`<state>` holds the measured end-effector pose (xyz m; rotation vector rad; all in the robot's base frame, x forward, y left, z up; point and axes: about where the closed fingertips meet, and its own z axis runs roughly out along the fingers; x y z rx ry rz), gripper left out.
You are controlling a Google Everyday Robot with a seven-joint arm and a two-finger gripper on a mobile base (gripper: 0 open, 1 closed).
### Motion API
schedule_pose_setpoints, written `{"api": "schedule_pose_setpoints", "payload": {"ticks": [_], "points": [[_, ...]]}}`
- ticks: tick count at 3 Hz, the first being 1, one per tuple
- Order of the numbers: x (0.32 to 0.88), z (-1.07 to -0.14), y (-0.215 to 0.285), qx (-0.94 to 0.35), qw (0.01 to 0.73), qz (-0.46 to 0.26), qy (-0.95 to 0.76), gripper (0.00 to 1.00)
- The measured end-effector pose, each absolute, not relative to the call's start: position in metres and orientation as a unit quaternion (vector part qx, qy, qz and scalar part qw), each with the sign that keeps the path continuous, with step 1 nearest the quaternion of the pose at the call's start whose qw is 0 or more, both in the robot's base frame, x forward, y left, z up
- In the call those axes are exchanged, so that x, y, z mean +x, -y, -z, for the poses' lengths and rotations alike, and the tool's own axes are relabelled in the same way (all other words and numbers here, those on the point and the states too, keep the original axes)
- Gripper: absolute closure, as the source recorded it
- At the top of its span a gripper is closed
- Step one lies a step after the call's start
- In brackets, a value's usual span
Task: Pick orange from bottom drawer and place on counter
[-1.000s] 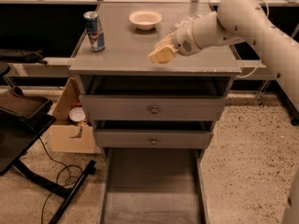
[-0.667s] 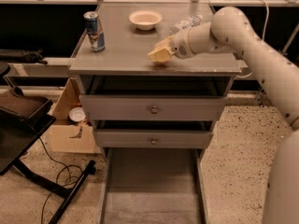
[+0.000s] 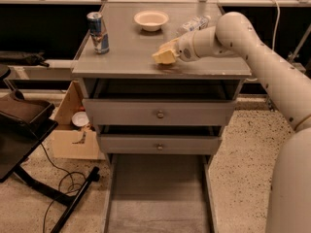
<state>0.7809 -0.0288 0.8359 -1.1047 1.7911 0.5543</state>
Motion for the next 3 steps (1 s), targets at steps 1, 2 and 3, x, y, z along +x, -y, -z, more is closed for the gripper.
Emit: {"api": "schedule_pose_setpoints", "payload": {"ticks": [1,2,3], "points": [[0.781,-0.836,0.029,-0.45,0.464,-0.226,-0.729,0.49],[0.781,-0.836,0.029,-0.45,0.464,-0.226,-0.729,0.26],[0.784,-0.851,0.029,-0.457,0.473,-0.223,-0.719,0.04]]}}
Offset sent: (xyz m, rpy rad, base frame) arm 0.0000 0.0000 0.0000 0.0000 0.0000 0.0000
